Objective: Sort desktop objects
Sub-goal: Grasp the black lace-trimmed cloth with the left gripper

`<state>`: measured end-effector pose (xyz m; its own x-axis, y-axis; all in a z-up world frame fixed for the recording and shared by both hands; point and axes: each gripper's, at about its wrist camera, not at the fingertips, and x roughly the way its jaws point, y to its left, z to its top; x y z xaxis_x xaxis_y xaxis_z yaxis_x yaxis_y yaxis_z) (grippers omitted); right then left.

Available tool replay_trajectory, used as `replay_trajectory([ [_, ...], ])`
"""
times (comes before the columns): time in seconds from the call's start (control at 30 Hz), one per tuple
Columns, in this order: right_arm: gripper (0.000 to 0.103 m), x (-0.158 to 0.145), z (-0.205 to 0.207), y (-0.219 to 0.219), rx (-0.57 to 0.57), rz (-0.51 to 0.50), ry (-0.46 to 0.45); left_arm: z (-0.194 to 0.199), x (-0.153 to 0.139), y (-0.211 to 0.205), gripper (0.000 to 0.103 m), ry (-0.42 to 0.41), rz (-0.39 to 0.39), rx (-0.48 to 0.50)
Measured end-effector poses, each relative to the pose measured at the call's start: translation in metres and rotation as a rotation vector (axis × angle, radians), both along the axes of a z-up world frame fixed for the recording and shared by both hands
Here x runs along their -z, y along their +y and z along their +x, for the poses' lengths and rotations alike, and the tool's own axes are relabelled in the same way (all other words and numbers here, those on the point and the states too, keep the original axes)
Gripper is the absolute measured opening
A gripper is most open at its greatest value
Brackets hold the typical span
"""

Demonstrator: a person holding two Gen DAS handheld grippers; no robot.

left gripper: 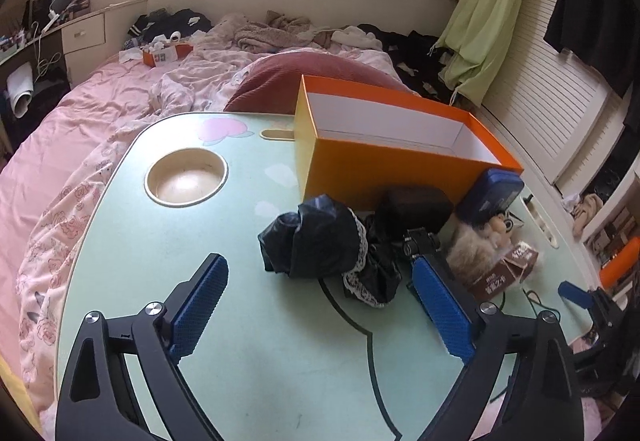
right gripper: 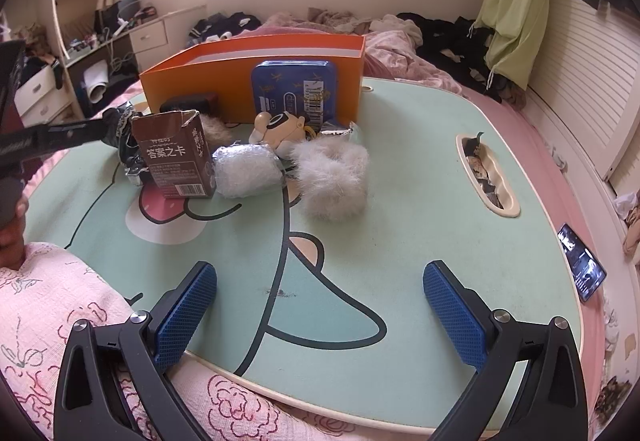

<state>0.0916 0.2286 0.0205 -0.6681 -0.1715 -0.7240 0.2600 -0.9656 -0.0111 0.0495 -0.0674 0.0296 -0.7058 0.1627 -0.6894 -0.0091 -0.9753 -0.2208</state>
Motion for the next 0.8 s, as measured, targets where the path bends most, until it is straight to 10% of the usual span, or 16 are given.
replay_trajectory([
  [0.27,0.103,-0.020,0.003,0.021,0.008,-0.137,0.064,-0.030,0.023,0.013,0.079,-0.090,-0.021,0.034],
  [0.53,0.097,-0.034,-0.041,0.024,0.088,-0.056,0.033,-0.012,0.012,0.006,0.060,-0.012,0.035,0.066],
  [0.73,0.069,-0.025,-0.058,0.014,0.059,-0.015,-0.027,0.005,-0.002,0.010,0.057,0.050,0.023,0.077],
  [0.8,0.032,-0.018,-0.061,0.017,0.043,-0.049,-0.071,0.009,-0.009,0.012,0.056,0.067,0.032,0.087],
])
